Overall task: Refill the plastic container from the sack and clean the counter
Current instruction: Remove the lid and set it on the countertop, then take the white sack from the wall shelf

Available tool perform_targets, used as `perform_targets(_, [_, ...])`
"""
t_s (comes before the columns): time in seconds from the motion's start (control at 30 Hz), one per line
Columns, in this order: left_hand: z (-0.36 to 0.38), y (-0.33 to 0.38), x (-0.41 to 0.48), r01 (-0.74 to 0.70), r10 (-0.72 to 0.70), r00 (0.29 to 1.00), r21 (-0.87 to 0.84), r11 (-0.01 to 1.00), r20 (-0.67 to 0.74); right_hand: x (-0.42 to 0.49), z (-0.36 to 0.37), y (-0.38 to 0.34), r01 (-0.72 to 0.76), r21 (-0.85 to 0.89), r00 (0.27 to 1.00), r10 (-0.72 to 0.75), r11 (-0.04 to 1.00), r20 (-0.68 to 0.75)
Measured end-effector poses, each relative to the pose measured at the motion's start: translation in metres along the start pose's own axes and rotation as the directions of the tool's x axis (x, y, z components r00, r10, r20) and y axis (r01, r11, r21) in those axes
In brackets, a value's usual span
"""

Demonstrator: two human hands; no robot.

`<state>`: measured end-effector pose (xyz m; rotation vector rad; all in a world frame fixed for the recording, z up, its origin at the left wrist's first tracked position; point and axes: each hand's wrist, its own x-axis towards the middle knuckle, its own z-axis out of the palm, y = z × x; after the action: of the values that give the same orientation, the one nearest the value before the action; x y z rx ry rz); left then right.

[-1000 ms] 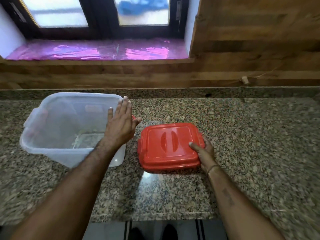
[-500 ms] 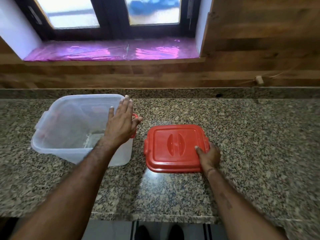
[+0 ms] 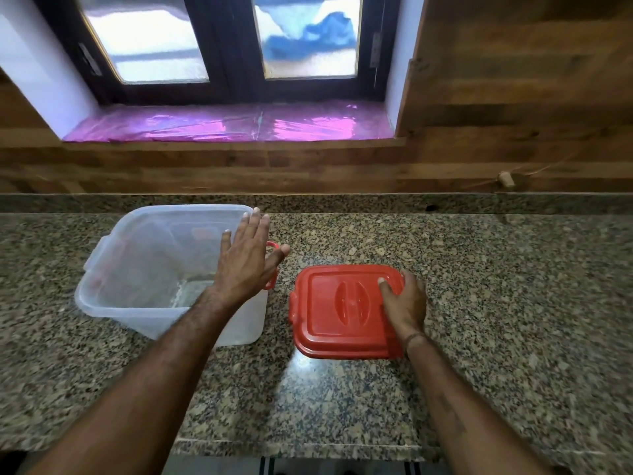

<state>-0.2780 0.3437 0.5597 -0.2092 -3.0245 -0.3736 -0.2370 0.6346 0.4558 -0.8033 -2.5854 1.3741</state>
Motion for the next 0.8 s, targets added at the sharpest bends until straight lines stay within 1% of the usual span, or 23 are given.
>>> perform_targets(0.1, [-0.014,-0.005,-0.004,0.004,-0.004,1.000,-0.012,1.000,-0.027,0.000,0.001,-0.049,0.145,0.018,0.989,-0.145,0.989,-0.011])
perform_targets(0.2, [-0.035,-0.020,-0.005,0.010,-0.008,0.998,0.033,0.999,-0.070,-0.002,0.007,-0.105,0.273,0.039,0.962,-0.273,0.961,0.004])
perform_targets(0.3, [-0.061,-0.044,-0.007,0.016,-0.008,0.994,0.069,0.998,-0.107,-0.012,0.018,-0.161,0.430,0.063,0.902,-0.431,0.900,-0.005])
perform_targets(0.4, [-0.091,-0.079,-0.013,0.034,-0.021,0.989,0.092,0.995,-0.143,-0.030,0.036,-0.213,0.541,0.103,0.839,-0.545,0.835,0.013])
perform_targets(0.47, [-0.116,-0.110,-0.018,0.047,-0.024,0.981,0.116,0.992,-0.192,-0.046,0.053,-0.247,0.598,0.135,0.797,-0.604,0.790,0.007])
perform_targets(0.57, [-0.152,-0.168,-0.030,0.068,-0.036,0.967,0.122,0.990,-0.251,-0.082,0.087,-0.301,0.650,0.146,0.754,-0.656,0.746,-0.002])
perform_targets(0.63, [-0.173,-0.208,-0.041,0.094,-0.060,0.959,0.114,0.989,-0.276,-0.111,0.114,-0.333,0.658,0.164,0.742,-0.670,0.735,0.023])
perform_targets(0.7, [-0.193,-0.254,-0.055,0.140,-0.103,0.947,0.103,0.985,-0.305,-0.144,0.147,-0.366,0.686,0.160,0.712,-0.700,0.710,0.056])
perform_targets(0.8, [-0.223,-0.316,-0.075,0.213,-0.172,0.935,0.105,0.971,-0.309,-0.186,0.192,-0.412,0.764,0.109,0.627,-0.771,0.636,0.109])
